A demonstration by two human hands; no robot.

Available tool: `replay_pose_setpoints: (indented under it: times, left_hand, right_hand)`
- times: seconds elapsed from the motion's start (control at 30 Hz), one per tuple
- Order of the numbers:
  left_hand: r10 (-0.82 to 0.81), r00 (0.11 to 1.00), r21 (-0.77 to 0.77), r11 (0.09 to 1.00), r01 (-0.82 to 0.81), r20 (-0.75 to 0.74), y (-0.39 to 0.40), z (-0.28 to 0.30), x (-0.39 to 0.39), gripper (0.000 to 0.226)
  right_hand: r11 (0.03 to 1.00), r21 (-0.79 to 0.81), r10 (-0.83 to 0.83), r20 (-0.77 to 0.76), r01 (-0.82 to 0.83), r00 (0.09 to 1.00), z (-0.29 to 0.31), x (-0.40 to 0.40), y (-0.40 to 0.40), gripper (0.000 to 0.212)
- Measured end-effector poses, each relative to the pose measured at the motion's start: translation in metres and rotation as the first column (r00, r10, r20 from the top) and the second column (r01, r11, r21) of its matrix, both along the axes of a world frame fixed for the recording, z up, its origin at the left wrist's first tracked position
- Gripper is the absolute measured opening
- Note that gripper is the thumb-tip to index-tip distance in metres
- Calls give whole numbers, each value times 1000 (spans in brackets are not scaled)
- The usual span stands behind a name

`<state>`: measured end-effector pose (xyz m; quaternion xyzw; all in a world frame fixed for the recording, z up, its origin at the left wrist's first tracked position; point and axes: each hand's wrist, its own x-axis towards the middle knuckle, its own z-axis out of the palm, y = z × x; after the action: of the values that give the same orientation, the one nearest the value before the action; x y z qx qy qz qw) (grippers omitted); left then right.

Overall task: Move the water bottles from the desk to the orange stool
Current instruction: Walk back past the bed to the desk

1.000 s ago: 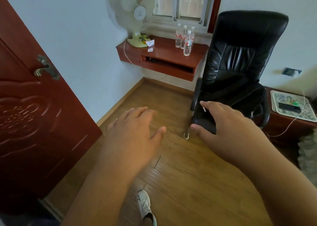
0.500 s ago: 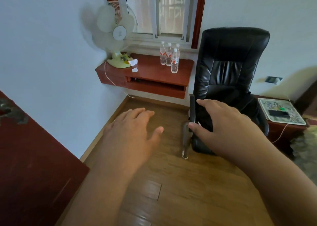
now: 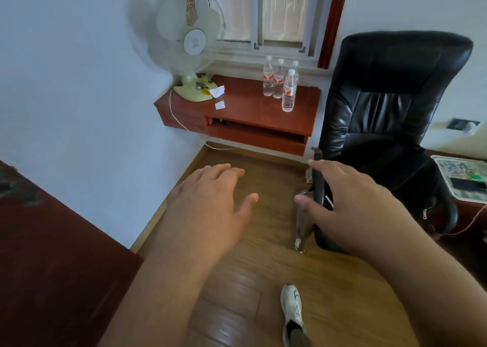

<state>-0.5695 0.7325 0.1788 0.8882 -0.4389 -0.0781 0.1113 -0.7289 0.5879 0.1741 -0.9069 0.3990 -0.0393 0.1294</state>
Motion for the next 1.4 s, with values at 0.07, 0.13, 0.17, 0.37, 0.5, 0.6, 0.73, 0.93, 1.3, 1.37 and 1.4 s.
replay_pose_setpoints:
  times: [0.07, 0.13, 0.17, 0.37, 0.5, 0.6, 0.73, 0.93, 1.3, 1.37, 1.4]
  left_hand:
    - [19, 1000, 13, 1000, -19, 3, -17, -1, 12, 60]
    - [42, 999, 17, 999, -42, 9, -38, 0, 25, 60]
    - [54, 998, 19, 998, -54, 15, -50, 2, 31, 60]
    - [134, 989, -1, 991, -134, 66, -124, 12, 65, 57]
    - [178, 983, 17, 984, -178, 36, -166, 11, 79, 58]
    - [182, 983, 28, 983, -183, 23, -191, 7, 90, 58]
    - [177, 984, 26, 984, -177, 26, -226, 5, 108, 59]
    - [102, 995, 29, 994, -102, -1, -276, -6, 146, 59]
    - [-80, 997, -56, 995, 81, 22, -375, -12, 273, 56]
    - [-110, 994, -70, 991, 112, 27, -392, -10, 299, 56]
    - [-129, 991, -68, 989, 130, 28, -401, -10, 312, 56]
  right_hand:
    - [1000, 20, 19, 5, -19, 1000, -4, 16, -21, 78]
    - [998, 36, 45, 18, -46, 999, -5, 32, -46, 78]
    - [997, 43, 57, 26, -59, 998, -3, 39, -60, 78]
    - [991, 44, 120, 79, -124, 990, 11, 89, -151, 78]
    - [985, 56, 160, 84, -164, 984, 14, 111, -195, 77]
    - [982, 55, 173, 85, -178, 981, 13, 123, -223, 76]
    - [985, 44, 163, 87, -167, 983, 9, 137, -256, 75]
    - [991, 74, 105, 64, -110, 992, 2, 166, -298, 77]
    - [996, 27, -87, -1, 87, 996, 0, 262, -372, 75]
    - [991, 18, -131, 5, 131, 991, 0, 283, -385, 74]
    - [988, 17, -154, 12, 153, 988, -1, 292, -390, 74]
